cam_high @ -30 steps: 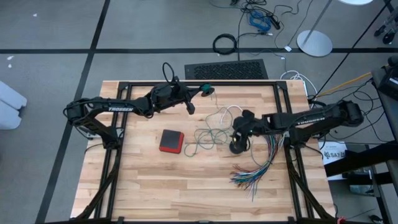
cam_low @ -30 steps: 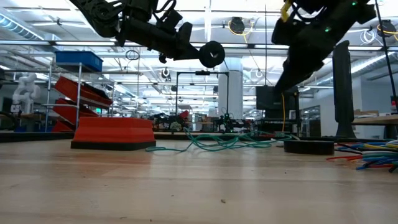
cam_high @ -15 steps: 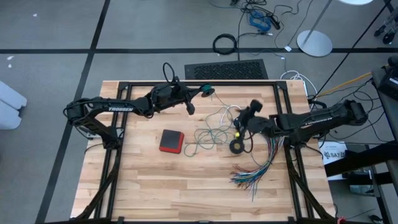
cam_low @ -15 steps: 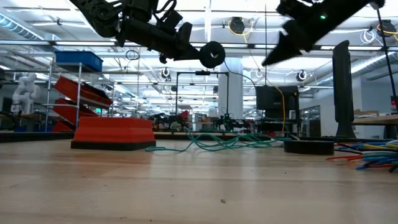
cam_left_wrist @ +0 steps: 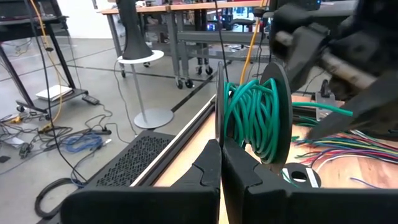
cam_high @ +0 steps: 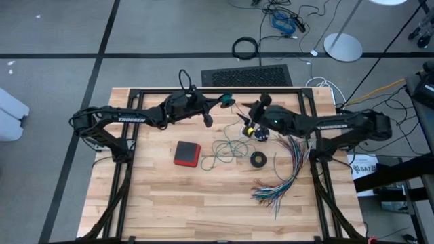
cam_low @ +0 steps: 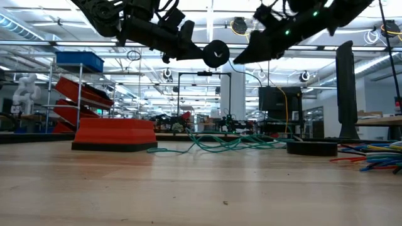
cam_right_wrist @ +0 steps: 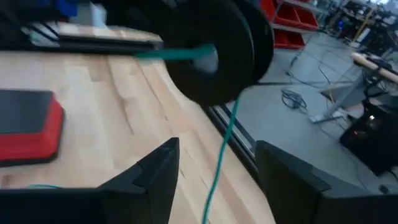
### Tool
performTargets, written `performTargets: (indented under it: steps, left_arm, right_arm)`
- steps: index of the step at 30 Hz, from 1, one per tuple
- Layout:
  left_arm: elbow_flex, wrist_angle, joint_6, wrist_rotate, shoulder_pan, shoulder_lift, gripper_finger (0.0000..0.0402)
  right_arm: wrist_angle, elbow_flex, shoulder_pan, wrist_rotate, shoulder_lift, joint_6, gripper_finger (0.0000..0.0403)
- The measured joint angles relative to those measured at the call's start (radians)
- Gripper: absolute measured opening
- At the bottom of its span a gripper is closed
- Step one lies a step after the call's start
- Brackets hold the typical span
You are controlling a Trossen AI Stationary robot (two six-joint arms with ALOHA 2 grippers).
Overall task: Coiling cords
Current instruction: Uncoil the green wire cable from the spool
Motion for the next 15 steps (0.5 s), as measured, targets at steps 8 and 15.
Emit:
performTargets:
  steps: [8, 15]
  left_arm:
    - [0.0, 0.0, 0.0, 0.008, 0.0, 0.0, 0.0]
    - [0.0, -0.007, -0.001, 0.009, 0.0, 0.0, 0.0]
  right_arm:
    - [0.123, 0.0, -0.045, -0.098, 0.083, -0.003, 0.0181]
    - [0.135, 0.0, -0.054, -0.097, 0.086, -0.02, 0.0128]
